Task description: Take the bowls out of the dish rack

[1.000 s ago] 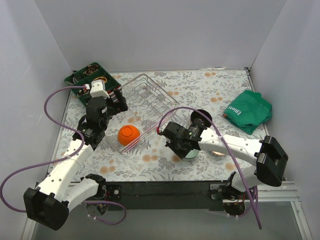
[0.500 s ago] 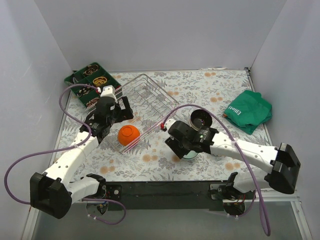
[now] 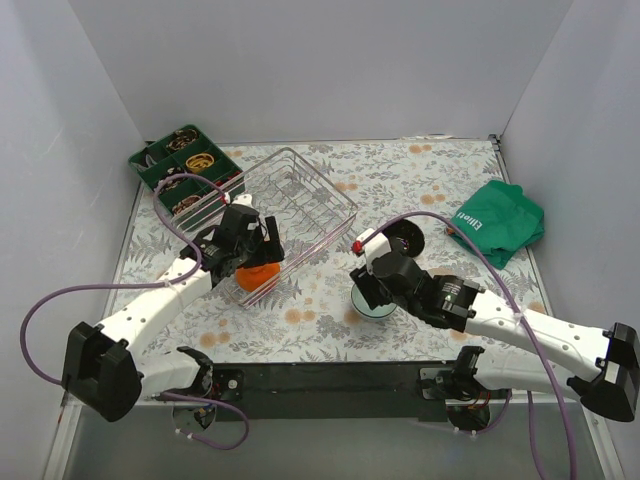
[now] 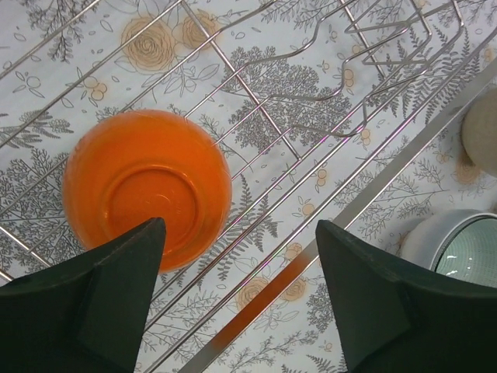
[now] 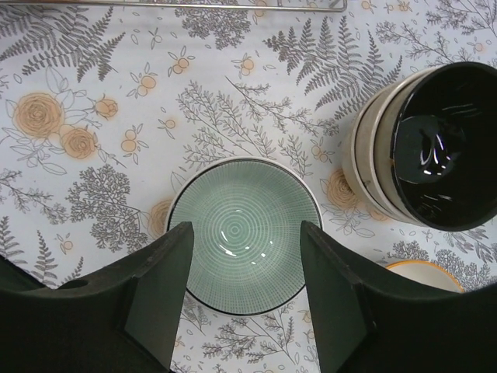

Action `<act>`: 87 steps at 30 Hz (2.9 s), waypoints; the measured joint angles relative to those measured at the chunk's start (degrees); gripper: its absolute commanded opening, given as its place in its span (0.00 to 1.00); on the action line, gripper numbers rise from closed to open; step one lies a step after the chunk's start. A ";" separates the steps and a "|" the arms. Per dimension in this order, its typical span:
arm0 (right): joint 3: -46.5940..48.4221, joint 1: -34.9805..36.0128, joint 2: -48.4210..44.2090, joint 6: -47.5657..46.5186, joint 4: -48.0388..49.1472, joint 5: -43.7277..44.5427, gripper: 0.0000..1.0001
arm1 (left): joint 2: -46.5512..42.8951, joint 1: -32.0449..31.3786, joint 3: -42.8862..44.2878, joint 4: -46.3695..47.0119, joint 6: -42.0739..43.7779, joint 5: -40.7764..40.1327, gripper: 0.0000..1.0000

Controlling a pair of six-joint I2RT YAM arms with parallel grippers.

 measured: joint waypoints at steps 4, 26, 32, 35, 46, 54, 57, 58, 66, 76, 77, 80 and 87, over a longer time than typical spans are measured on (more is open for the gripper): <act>-2.93 0.00 -1.90 -0.35 1.73 2.34 0.65 | 2.40 -0.07 -0.02 -0.11 -1.66 -0.61 0.67; -11.32 -0.02 -11.65 -1.73 5.35 11.34 0.64 | 15.37 3.96 5.09 4.59 0.28 -14.64 0.56; -11.67 -0.02 -13.03 -1.73 5.55 12.33 0.64 | 20.06 7.21 8.74 6.23 2.91 -16.09 0.58; -11.69 -0.02 -13.25 -1.73 5.57 12.52 0.64 | 22.82 9.01 11.06 7.02 4.26 -16.81 0.58; -12.48 -0.02 -15.13 -1.70 6.45 12.50 0.64 | 27.52 13.94 15.26 8.55 8.22 -19.80 0.66; -12.55 -0.02 -15.21 -1.73 6.43 12.44 0.64 | 27.26 14.47 15.26 8.39 11.52 -24.55 0.80; -12.70 -0.02 -15.72 -1.73 6.45 12.44 0.64 | 26.21 14.23 15.26 8.24 13.05 -25.00 0.83; -12.76 -0.02 -15.82 -1.73 6.45 12.46 0.64 | 25.64 14.08 15.26 8.20 13.51 -25.20 0.83; -13.11 -0.02 -15.45 -1.75 6.73 12.41 0.64 | 24.22 9.64 15.26 5.81 15.45 -29.00 0.93; -13.18 -0.02 -15.30 -1.97 6.78 12.31 0.64 | 29.88 4.00 15.15 5.57 21.40 -35.21 0.98; -13.18 -0.02 -15.28 -1.99 6.78 12.31 0.64 | 30.32 3.67 15.08 5.86 22.32 -35.89 0.98; -13.18 -0.02 -15.17 -2.19 6.80 12.31 0.64 | 31.52 2.84 14.12 7.58 24.87 -37.59 0.98; -13.18 -0.04 -14.88 -2.97 6.86 12.13 0.64 | 34.23 2.47 11.52 10.69 29.38 -39.71 0.98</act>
